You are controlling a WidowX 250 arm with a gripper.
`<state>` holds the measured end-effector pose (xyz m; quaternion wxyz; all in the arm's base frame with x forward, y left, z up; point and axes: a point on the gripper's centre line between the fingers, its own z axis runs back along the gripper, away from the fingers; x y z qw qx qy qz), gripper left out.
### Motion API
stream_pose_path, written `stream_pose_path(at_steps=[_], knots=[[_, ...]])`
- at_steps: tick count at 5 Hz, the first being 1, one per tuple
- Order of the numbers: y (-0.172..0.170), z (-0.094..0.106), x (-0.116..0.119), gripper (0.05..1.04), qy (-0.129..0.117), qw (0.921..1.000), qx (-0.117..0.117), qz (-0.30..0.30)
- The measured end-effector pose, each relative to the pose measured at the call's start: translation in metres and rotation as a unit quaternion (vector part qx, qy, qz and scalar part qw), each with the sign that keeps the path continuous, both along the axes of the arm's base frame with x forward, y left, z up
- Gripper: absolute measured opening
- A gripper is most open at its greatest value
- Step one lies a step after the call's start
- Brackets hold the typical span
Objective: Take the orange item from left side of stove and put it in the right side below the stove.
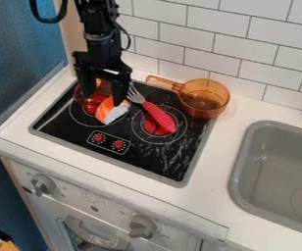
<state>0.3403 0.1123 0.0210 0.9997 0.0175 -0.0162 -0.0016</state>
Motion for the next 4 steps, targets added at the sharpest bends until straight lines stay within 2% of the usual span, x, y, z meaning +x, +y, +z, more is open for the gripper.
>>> stream_pose_path(at_steps=[1,2,4], knots=[[0.003,-0.006,0.002,1.001,0.006,1.0000,0.005,0.005],[0.005,-0.019,0.006,1.001,0.025,0.9995,0.019,0.004],[0.002,-0.036,0.011,1.001,0.047,0.9987,0.016,-0.007]])
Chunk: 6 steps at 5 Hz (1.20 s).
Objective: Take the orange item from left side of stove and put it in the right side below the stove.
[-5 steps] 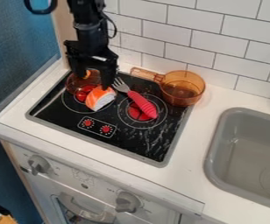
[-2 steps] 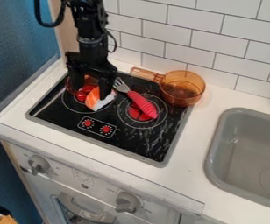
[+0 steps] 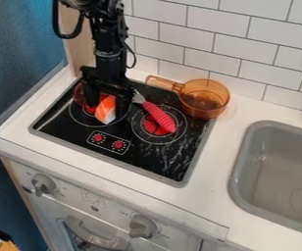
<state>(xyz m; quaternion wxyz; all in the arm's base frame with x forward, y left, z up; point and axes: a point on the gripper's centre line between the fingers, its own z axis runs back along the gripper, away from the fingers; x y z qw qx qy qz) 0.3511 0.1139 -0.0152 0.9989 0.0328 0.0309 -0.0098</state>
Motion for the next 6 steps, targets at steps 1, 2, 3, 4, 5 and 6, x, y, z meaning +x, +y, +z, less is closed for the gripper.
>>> stream_pose_path(at_steps=[1,2,3,4,5,6], knots=[[-0.003,0.000,0.002,0.948,-0.002,1.0000,-0.004,-0.001],[-0.004,0.000,0.003,0.667,-0.007,1.0000,-0.005,0.002],[-0.008,0.000,0.004,0.585,-0.004,1.0000,-0.006,0.002],[-0.018,0.000,0.004,0.585,0.005,0.9999,0.009,-0.008],[-0.031,0.026,0.006,0.585,-0.007,0.9979,0.063,0.014],[-0.054,0.054,-0.003,0.585,-0.034,0.9973,0.066,0.000]])
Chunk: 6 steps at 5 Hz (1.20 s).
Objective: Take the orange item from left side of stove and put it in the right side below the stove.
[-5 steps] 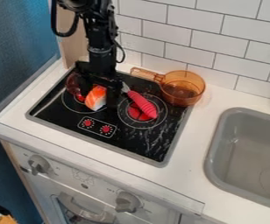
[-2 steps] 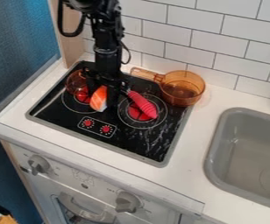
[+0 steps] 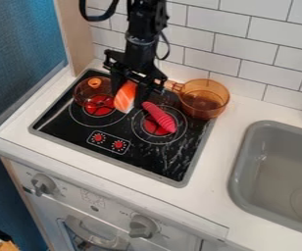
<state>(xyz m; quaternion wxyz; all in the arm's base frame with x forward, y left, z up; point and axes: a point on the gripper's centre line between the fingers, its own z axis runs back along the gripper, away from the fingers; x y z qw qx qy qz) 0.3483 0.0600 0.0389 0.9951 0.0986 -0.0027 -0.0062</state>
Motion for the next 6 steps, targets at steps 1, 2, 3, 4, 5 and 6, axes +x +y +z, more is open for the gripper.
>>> stream_pose_path(at_steps=[1,2,3,4,5,6], knots=[[-0.030,0.019,-0.014,0.585,-0.021,0.9994,-0.021,-0.021],[-0.064,0.014,-0.027,0.585,-0.022,0.9949,-0.061,-0.077],[-0.104,0.004,-0.037,0.585,-0.017,0.9888,-0.068,-0.132],[-0.132,-0.008,-0.043,0.585,-0.011,0.9819,-0.051,-0.182],[-0.145,-0.035,-0.050,0.585,0.018,0.9799,-0.043,-0.194],[-0.145,-0.048,-0.046,0.585,0.026,0.9828,-0.029,-0.181]])
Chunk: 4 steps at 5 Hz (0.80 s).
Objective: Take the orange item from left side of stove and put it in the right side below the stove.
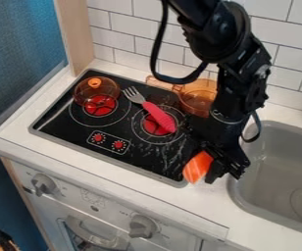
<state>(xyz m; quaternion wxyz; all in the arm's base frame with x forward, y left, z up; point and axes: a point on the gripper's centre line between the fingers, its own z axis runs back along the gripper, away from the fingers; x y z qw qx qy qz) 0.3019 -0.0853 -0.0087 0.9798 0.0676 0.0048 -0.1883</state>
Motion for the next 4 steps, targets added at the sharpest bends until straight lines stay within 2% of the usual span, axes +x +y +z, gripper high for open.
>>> stream_pose_path(at_steps=[1,3,4], knots=[[0.002,-0.013,0.003,0.585,0.009,0.9999,0.014,0.003],[-0.005,-0.017,0.014,0.585,0.009,1.0000,0.002,-0.002],[-0.007,-0.018,0.015,0.657,0.011,0.9999,-0.001,-0.004]])
